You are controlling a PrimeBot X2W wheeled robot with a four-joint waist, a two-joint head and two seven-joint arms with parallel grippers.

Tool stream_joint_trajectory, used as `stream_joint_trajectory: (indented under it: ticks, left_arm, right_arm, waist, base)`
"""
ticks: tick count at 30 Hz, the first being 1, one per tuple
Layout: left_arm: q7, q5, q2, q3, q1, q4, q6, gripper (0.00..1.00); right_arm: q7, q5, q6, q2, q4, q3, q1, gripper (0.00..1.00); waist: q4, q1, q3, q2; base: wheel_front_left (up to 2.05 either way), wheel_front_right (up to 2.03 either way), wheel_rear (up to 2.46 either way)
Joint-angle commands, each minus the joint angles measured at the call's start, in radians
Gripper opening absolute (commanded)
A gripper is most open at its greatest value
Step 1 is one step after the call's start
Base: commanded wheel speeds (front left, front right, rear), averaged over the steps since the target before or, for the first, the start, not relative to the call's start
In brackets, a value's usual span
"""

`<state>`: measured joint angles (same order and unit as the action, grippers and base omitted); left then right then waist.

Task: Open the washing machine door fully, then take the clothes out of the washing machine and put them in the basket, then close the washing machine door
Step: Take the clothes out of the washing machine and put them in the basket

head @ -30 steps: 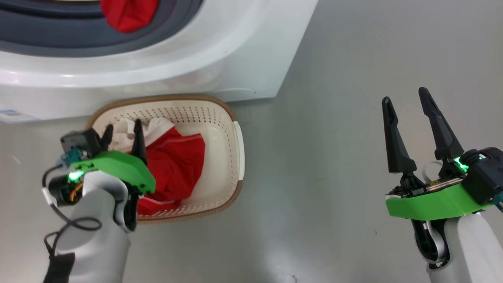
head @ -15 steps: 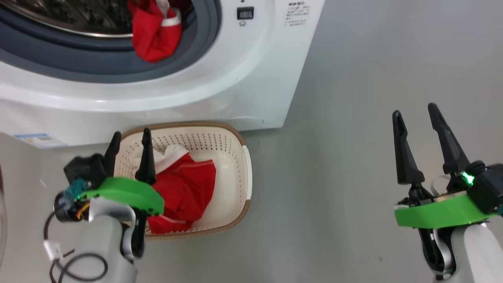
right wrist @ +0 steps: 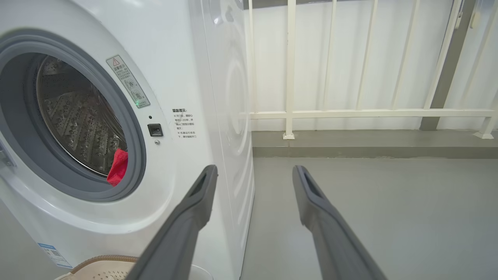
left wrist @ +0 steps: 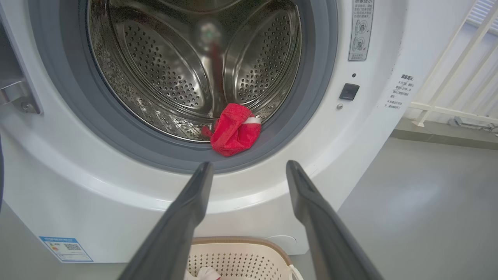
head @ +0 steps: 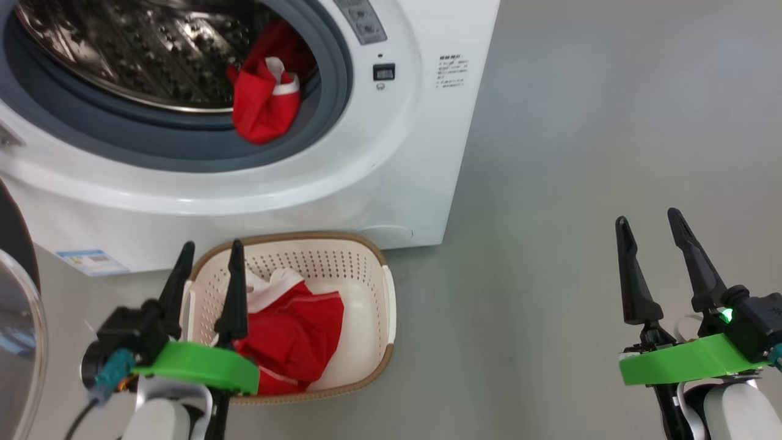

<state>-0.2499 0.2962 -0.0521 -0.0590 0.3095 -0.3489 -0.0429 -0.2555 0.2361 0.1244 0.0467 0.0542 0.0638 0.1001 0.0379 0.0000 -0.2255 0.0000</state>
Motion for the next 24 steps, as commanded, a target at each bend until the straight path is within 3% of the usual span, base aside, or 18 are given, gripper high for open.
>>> stream_joint_trajectory:
  ticks: [1, 13, 24]
  left_arm:
    - [-0.012, -0.016, -0.023, 0.032, -0.012, 0.034, 0.007, 1.00]
    - [-0.012, -0.019, -0.013, 0.058, -0.166, 0.224, 0.066, 1.00]
    - [0.005, 0.000, -0.022, 0.060, -0.238, 0.241, 0.071, 1.00]
  right_arm:
    - [-0.006, -0.007, 0.006, 0.004, -0.022, -0.016, -0.004, 1.00]
    - [-0.006, -0.012, 0.006, 0.004, -0.047, -0.026, -0.075, 1.00]
    - [-0.006, -0.015, 0.006, 0.004, -0.058, -0.025, -0.129, 1.00]
  waist:
    - [0.006, 0.0000, 0.023, 0.0000]
    - [0.024, 0.0000, 0.091, 0.0000]
    - [0.027, 0.0000, 0.156, 0.0000]
  base:
    - [0.00, 0.00, 0.00]
    - [0.00, 0.00, 0.00]
    - [0.00, 0.00, 0.00]
